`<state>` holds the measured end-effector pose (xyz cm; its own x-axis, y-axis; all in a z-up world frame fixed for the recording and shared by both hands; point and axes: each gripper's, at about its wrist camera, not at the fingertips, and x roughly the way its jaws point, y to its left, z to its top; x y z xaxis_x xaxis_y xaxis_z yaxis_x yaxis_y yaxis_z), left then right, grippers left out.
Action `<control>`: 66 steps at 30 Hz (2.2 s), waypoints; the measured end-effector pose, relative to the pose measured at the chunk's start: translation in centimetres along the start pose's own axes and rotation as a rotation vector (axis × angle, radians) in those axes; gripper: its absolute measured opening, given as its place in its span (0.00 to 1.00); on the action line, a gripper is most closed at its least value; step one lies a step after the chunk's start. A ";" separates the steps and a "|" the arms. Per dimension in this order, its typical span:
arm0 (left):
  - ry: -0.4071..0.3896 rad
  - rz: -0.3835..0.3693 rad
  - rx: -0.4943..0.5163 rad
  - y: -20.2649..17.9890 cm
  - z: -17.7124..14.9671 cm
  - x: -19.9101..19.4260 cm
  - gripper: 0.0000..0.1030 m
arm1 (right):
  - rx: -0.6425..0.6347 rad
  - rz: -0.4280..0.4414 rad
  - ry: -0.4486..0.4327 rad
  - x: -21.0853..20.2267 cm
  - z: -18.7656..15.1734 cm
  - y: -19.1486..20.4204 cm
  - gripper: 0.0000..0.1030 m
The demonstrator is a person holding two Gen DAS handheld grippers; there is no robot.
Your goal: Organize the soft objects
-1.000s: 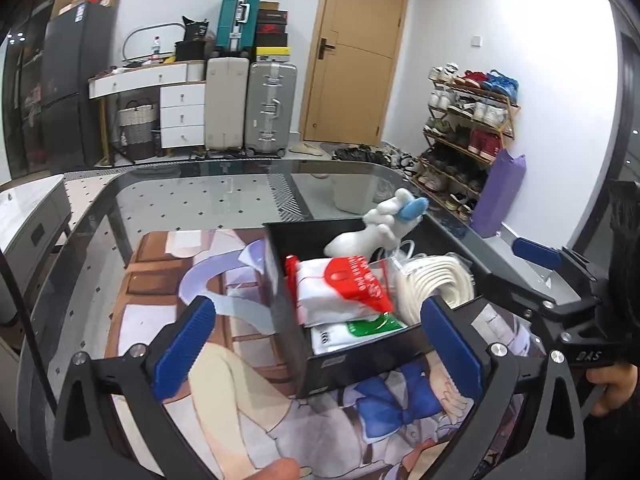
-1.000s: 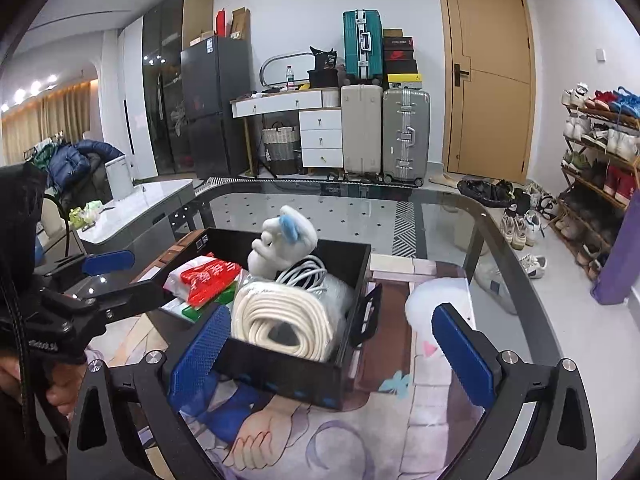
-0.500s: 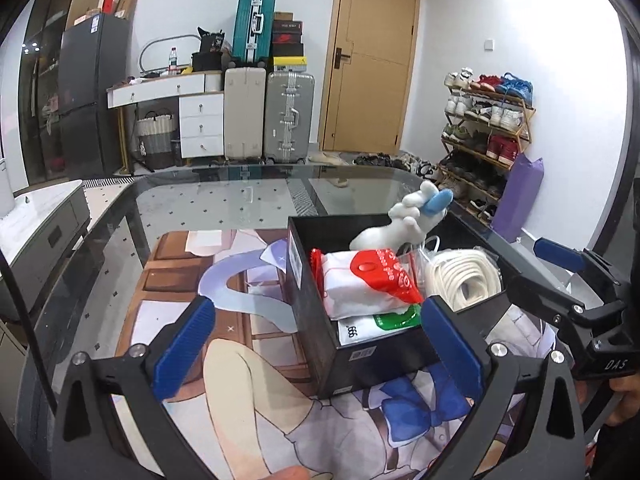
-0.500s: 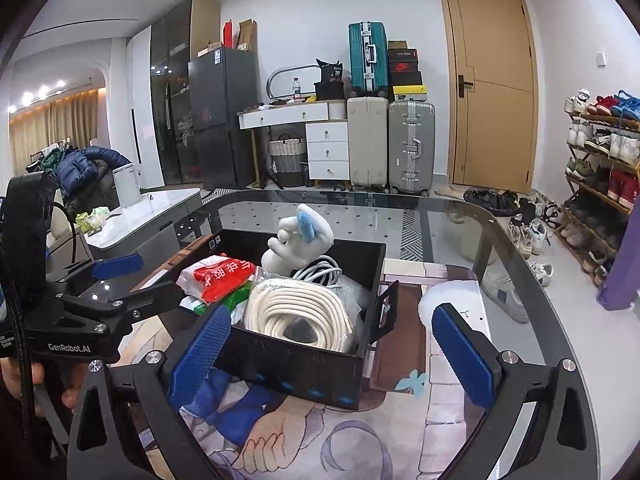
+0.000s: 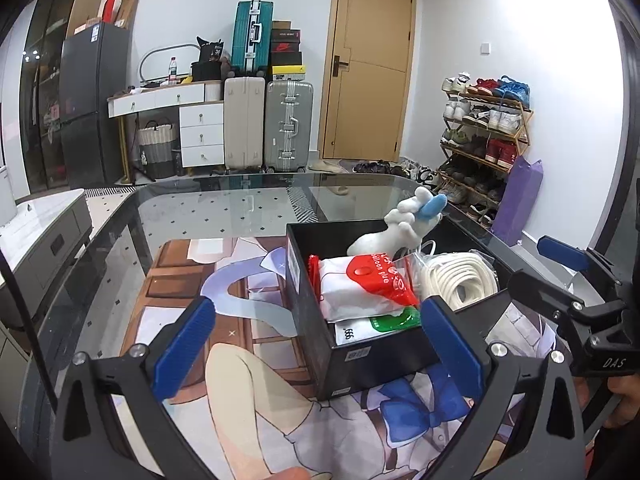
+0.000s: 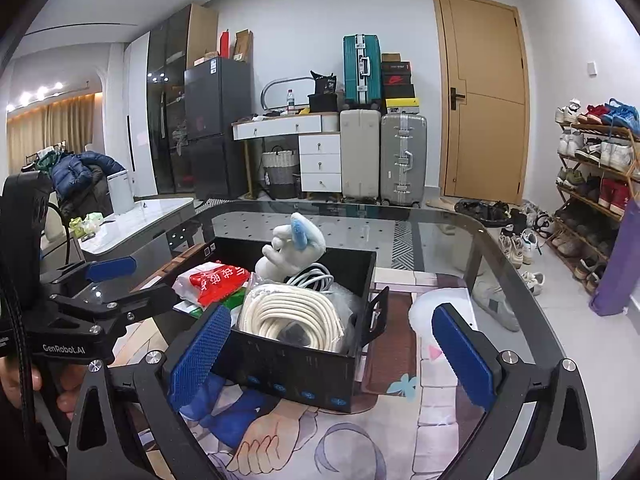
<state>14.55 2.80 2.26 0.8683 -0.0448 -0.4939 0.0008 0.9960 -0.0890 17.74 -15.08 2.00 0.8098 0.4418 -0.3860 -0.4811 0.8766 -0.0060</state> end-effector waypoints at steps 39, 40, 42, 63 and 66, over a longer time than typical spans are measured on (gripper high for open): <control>-0.053 0.001 0.022 -0.7 0.0 -1.1 1.00 | -0.018 0.001 -0.023 -0.4 0.0 0.5 0.99; -0.053 0.000 0.021 -0.7 0.0 -1.2 1.00 | -0.019 0.001 -0.023 -0.4 0.0 0.5 0.99; -0.053 0.001 0.021 -0.7 0.0 -1.2 1.00 | -0.020 0.001 -0.022 -0.4 0.0 0.4 0.99; -0.053 0.001 0.022 -0.8 -0.1 -1.2 1.00 | -0.017 0.000 -0.026 -0.4 0.0 0.4 0.99; -0.052 0.001 0.023 -0.8 -0.1 -1.2 1.00 | -0.018 0.000 -0.025 -0.4 -0.1 0.4 0.99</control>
<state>13.51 2.09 2.84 0.8932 -0.0406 -0.4479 0.0109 0.9976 -0.0686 17.22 -14.96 2.10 0.8178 0.4468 -0.3628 -0.4871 0.8730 -0.0228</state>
